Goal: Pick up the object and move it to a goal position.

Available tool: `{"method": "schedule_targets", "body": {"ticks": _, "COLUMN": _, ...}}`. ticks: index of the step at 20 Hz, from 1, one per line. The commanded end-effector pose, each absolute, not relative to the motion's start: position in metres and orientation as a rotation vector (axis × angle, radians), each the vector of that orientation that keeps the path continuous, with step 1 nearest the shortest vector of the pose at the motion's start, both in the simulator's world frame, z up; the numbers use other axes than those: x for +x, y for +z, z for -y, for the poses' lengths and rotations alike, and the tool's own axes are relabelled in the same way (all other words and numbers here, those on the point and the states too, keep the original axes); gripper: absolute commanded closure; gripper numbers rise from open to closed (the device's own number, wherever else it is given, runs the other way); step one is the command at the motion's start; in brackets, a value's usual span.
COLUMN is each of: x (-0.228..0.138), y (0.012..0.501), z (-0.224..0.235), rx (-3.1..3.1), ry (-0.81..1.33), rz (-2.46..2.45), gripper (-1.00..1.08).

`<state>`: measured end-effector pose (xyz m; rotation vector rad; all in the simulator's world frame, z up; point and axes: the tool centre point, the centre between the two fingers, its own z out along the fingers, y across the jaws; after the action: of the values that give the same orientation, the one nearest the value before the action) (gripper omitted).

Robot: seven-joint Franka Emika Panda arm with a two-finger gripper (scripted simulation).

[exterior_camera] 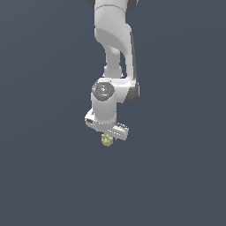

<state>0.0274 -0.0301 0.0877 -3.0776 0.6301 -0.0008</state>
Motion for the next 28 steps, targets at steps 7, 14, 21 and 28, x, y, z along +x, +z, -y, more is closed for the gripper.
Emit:
{"method": "schedule_targets", "body": {"ticks": 7, "x": 0.026, "y": 0.050, "z": 0.030, "rx": -3.077, "ry": 0.000, "rz": -0.636, "gripper": -0.92}}
{"method": "schedule_targets", "body": {"ticks": 14, "x": 0.027, "y": 0.040, "z": 0.030, "rx": -3.076, "ry": 0.000, "rz": -0.637, "gripper": 1.08}}
{"method": "schedule_targets", "body": {"ticks": 21, "x": 0.027, "y": 0.040, "z": 0.030, "rx": -3.076, "ry": 0.000, "rz": -0.637, "gripper": 1.08}}
{"method": "schedule_targets", "body": {"ticks": 28, "x": 0.028, "y": 0.046, "z": 0.032, "rx": -3.076, "ry": -0.001, "rz": -0.636, "gripper": 1.08}}
